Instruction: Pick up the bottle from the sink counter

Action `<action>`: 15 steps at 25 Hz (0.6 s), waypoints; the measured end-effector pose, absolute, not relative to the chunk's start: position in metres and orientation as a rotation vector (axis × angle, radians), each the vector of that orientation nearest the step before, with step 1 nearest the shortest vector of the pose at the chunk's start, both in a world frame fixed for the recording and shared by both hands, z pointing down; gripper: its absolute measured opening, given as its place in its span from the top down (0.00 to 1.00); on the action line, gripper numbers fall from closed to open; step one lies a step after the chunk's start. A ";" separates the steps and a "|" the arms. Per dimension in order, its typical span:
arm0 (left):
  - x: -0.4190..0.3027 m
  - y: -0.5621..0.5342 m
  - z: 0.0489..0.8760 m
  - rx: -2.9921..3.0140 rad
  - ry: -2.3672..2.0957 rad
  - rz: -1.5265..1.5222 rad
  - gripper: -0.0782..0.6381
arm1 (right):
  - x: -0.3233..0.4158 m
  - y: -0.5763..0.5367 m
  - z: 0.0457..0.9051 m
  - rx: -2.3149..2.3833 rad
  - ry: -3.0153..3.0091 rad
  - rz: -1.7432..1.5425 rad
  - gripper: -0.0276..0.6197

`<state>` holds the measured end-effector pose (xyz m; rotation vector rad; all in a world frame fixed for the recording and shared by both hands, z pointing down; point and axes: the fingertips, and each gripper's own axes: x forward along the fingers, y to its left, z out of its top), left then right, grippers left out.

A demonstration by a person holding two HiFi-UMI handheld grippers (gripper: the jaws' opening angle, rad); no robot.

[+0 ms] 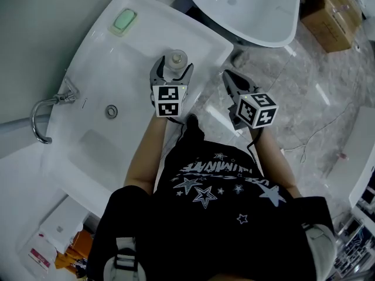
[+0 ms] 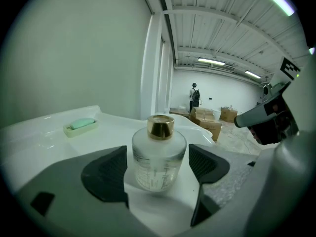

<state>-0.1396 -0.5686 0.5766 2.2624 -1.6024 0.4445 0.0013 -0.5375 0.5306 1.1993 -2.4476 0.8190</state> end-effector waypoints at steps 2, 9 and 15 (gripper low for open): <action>-0.137 -0.574 0.578 2.266 -1.596 0.452 0.37 | 0.004 -0.540 0.534 1.207 -2.435 0.833 0.95; -0.131 -0.586 0.583 2.279 -1.580 0.490 0.37 | 0.010 -0.541 0.543 1.219 -2.412 0.862 0.95; -0.133 -0.591 0.591 2.250 -1.576 0.545 0.39 | 0.019 -0.532 0.551 1.247 -2.390 0.908 0.95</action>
